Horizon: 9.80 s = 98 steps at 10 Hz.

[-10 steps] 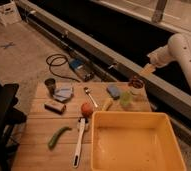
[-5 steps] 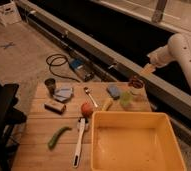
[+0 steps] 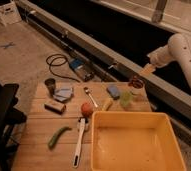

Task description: Place grapes in table surface

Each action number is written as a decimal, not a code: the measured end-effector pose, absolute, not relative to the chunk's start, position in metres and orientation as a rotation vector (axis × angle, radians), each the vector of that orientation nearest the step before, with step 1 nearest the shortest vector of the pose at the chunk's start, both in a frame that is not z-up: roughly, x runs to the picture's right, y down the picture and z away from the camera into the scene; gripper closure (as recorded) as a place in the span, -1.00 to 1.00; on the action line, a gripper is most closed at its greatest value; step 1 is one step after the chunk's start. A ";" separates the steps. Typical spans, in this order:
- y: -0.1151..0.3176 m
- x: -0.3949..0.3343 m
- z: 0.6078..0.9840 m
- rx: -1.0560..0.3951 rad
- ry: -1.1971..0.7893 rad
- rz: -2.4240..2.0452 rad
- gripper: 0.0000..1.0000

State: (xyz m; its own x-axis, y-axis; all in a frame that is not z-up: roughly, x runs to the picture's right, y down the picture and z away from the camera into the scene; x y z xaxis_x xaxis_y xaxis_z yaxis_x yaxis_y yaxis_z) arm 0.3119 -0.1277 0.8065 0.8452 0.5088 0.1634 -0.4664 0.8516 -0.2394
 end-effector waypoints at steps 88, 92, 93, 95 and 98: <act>-0.043 0.273 0.898 -0.495 -0.334 0.681 -0.60; -0.030 0.271 0.908 -0.532 -0.323 0.698 -0.05; -0.028 0.272 0.909 -0.536 -0.319 0.701 0.12; -0.026 0.270 0.910 -0.543 -0.315 0.708 0.55; -0.028 0.271 0.910 -0.537 -0.311 0.709 0.70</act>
